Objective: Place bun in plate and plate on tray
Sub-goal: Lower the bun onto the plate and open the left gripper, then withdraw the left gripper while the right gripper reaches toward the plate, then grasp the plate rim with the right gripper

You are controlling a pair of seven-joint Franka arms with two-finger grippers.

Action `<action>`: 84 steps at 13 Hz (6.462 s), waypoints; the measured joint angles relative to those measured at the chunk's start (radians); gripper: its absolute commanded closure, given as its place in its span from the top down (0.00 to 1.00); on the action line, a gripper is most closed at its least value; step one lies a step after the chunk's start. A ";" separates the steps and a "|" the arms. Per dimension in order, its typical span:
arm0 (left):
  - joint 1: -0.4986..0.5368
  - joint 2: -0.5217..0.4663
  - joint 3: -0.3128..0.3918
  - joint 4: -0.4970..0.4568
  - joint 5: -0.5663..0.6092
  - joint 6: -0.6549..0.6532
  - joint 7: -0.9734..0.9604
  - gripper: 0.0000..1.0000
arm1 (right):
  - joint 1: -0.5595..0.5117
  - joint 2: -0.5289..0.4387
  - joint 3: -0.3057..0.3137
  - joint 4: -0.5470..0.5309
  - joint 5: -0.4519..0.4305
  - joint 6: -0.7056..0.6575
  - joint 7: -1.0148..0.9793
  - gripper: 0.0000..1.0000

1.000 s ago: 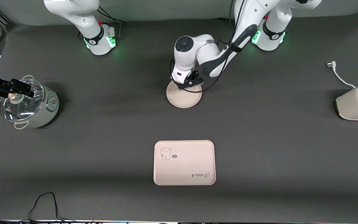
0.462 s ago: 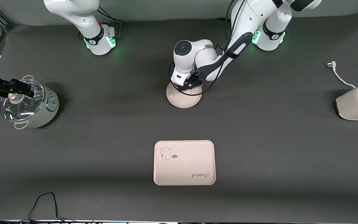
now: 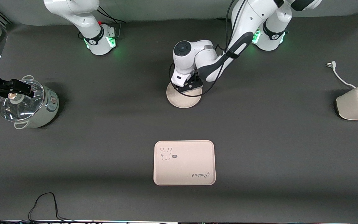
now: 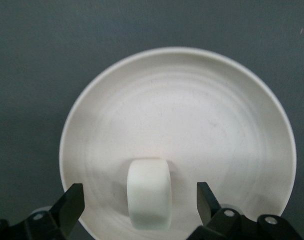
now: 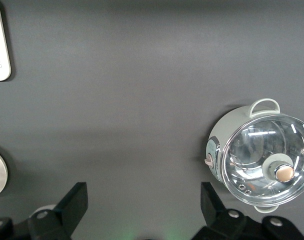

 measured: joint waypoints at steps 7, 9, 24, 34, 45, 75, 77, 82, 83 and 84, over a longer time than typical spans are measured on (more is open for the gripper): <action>0.487 -0.095 -0.256 0.215 -0.147 -0.376 0.316 1.00 | 0.104 -0.018 0.005 0.000 0.000 -0.017 0.001 1.00; 0.692 -0.101 -0.357 0.273 -0.149 -0.479 0.415 1.00 | 0.157 -0.028 0.006 0.000 0.000 -0.020 0.013 1.00; 1.138 -0.205 -0.207 0.477 -0.213 -0.769 1.173 1.00 | 0.879 -0.040 0.021 -0.043 0.082 0.039 0.778 1.00; 0.480 -0.518 0.580 0.329 -0.426 -0.747 1.437 1.00 | 0.883 -0.161 -0.001 -0.555 0.157 0.559 0.773 1.00; 0.404 -0.638 0.649 0.170 -0.433 -0.677 1.451 1.00 | 0.947 0.067 0.008 -0.823 0.270 1.124 0.773 1.00; 0.388 -0.634 0.641 0.216 -0.433 -0.638 1.467 1.00 | 0.952 0.359 0.015 -0.784 0.318 1.453 0.773 0.01; 0.388 -0.634 0.641 0.222 -0.433 -0.638 1.467 1.00 | 0.951 0.353 0.014 -0.780 0.318 1.453 0.773 0.00; 0.388 -0.633 0.641 0.229 -0.433 -0.638 1.467 1.00 | 0.940 0.290 0.011 -0.765 0.319 1.409 0.758 0.00; 0.388 -0.633 0.641 0.230 -0.433 -0.638 1.467 1.00 | 0.931 0.249 0.011 -0.762 0.319 1.368 0.743 0.00; 0.388 -0.633 0.641 0.230 -0.433 -0.638 1.467 1.00 | 0.916 0.200 0.010 -0.758 0.319 1.316 0.725 0.00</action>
